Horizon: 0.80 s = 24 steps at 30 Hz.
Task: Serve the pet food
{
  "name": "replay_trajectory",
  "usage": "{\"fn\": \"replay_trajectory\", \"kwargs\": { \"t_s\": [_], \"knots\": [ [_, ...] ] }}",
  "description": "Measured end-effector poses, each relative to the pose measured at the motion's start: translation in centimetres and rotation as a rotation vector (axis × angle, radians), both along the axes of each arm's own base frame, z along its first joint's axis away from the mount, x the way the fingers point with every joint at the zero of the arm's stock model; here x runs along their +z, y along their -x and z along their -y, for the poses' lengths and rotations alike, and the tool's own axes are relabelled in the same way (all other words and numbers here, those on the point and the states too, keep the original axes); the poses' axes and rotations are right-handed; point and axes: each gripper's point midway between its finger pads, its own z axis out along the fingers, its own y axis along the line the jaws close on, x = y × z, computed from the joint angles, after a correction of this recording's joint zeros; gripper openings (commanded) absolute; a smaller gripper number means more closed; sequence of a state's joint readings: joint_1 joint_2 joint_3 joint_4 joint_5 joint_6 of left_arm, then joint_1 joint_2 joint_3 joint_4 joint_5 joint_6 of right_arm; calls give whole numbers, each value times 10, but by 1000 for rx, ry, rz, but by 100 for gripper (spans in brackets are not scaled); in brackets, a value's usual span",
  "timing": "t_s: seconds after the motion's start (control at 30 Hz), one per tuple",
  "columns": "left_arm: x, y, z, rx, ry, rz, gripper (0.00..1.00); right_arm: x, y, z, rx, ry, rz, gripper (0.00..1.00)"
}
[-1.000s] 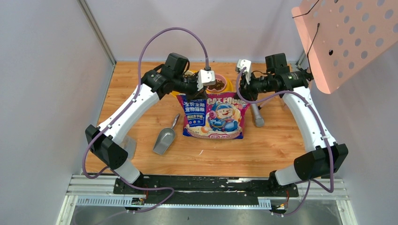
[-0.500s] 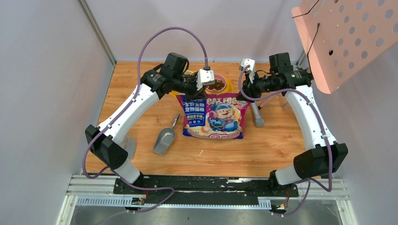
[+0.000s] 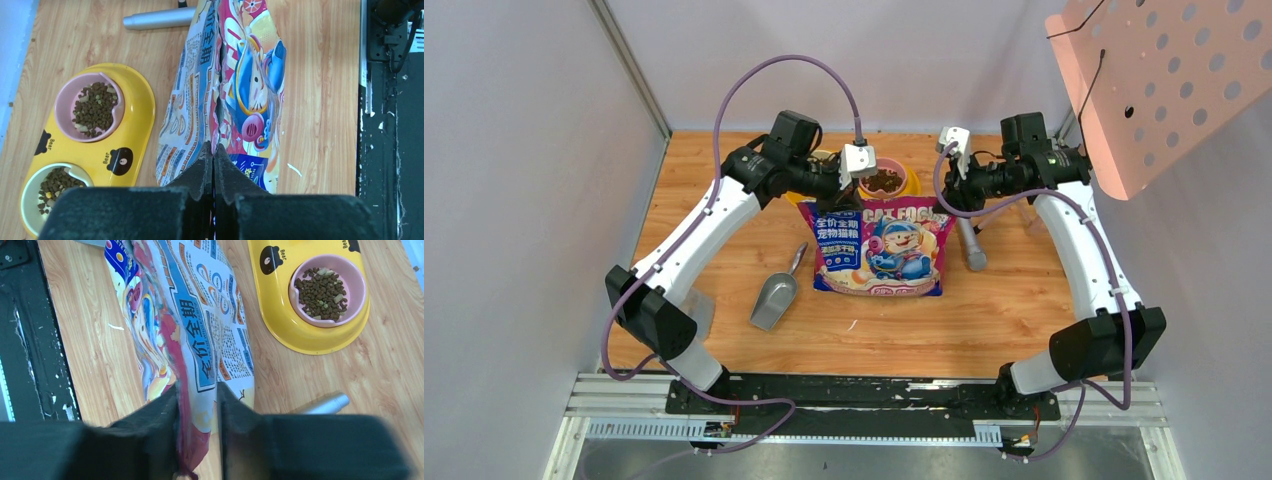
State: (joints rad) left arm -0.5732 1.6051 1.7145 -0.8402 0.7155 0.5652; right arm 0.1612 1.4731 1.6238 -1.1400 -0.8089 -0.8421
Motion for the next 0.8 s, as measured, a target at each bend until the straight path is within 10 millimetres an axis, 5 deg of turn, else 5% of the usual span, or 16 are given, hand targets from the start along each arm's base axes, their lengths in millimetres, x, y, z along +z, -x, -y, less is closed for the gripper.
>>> {"fn": "replay_trajectory", "kwargs": {
  "t_s": [0.17, 0.3, 0.37, 0.67, 0.8],
  "knots": [
    [0, 1, 0, -4, 3, -4, 0, -1, 4, -1, 7, -6, -13, 0],
    [0, 1, -1, -5, 3, -9, 38, -1, 4, -1, 7, -4, -12, 0],
    [1, 0, -6, 3, -3, -16, 44, -2, 3, 2, 1, 1, -9, 0],
    [-10, -4, -57, 52, -97, -65, 36, -1, 2, 2, 7, 2, 2, 0],
    [-16, -2, -69, 28, -137, -47, 19, -1, 2, 2, 7, -3, -2, 0]
  ]
}}
